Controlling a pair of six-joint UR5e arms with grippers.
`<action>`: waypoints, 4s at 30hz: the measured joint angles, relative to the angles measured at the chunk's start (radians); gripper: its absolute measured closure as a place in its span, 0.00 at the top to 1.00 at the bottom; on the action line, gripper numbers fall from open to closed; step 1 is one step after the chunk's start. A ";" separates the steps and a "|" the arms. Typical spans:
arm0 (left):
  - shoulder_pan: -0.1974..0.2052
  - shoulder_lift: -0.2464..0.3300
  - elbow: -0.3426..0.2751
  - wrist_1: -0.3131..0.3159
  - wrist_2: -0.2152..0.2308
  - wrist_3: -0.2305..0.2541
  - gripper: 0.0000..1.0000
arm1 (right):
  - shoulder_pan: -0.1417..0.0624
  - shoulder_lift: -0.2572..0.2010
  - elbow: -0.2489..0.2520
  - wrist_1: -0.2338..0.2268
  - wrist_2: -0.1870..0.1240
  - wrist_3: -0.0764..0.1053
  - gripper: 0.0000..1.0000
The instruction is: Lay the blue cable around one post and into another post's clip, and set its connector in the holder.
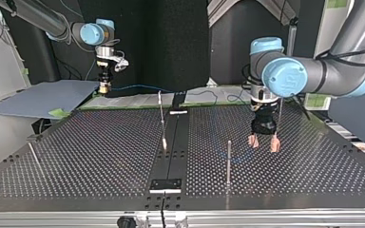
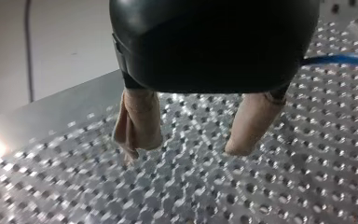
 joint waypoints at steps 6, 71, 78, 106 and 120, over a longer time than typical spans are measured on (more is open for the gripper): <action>-0.004 0.000 0.043 -0.057 -0.008 0.057 1.00 | 0.000 0.000 0.000 0.000 0.000 0.000 0.00; -0.096 0.119 0.010 -0.224 -0.108 0.554 1.00 | 0.008 0.000 -0.002 -0.003 -0.001 0.003 0.00; -0.096 0.191 0.038 -0.281 -0.135 0.626 1.00 | 0.008 0.000 -0.002 0.001 -0.004 0.010 0.00; -0.107 0.224 0.299 -0.545 -0.042 0.890 1.00 | 0.008 0.000 -0.014 0.009 -0.005 0.004 0.00; -0.124 0.182 0.392 -0.692 -0.135 1.021 1.00 | 0.008 0.000 -0.015 0.014 -0.005 0.006 0.00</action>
